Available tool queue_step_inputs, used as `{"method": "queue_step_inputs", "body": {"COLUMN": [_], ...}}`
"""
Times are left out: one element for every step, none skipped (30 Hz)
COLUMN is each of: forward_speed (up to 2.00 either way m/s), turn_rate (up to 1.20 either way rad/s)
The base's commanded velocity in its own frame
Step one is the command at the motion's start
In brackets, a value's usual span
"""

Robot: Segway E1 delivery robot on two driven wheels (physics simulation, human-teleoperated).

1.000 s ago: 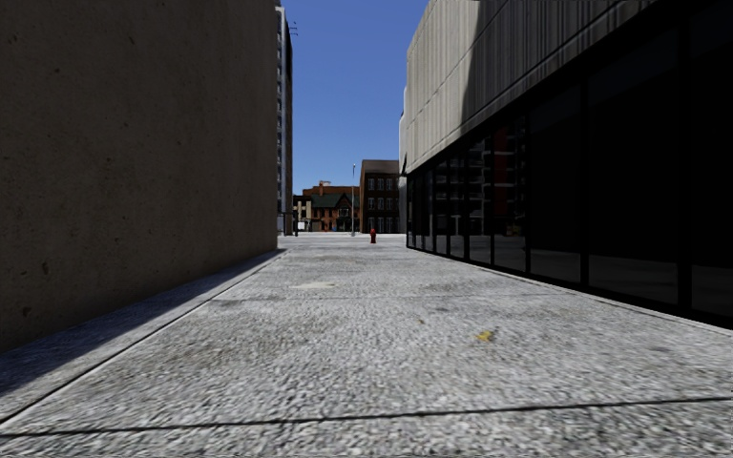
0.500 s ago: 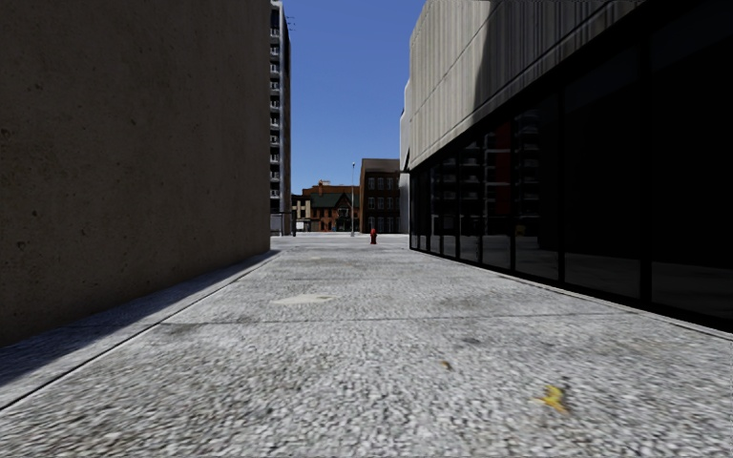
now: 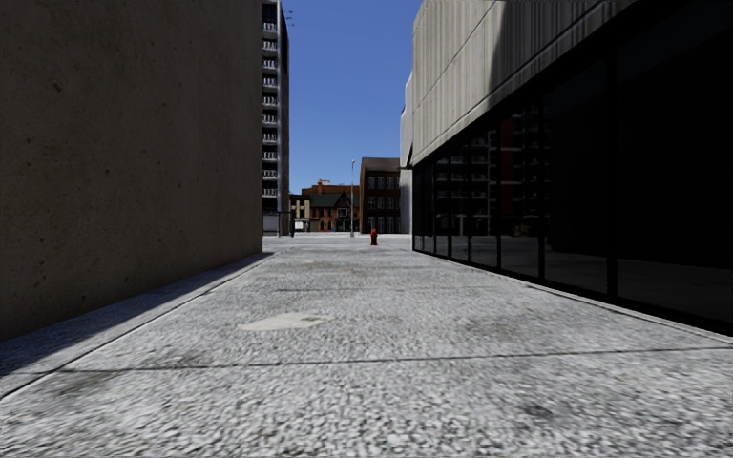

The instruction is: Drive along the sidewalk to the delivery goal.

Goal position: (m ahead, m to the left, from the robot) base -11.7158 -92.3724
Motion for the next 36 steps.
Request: {"method": "queue_step_inputs", "body": {"forward_speed": [2.00,2.00,2.00,2.00,2.00,2.00,2.00,2.00,2.00,2.00,2.00,2.00,2.00,2.00,2.00,2.00,2.00,2.00,2.00,2.00,2.00,2.00,2.00,2.00,2.00,2.00,2.00,2.00,2.00,2.00,2.00,2.00,2.00,2.00,2.00,2.00], "turn_rate": [0.00,0.00,0.00,0.00,0.00,0.00,0.00,0.00,0.00,0.00,0.00,0.00,0.00,0.00,0.00,0.00,0.00,0.00,0.00,0.00,0.00,0.00,0.00,0.00,0.00,0.00,0.00,0.00,0.00,0.00,0.00,0.00,0.00,0.00,0.00,0.00]}}
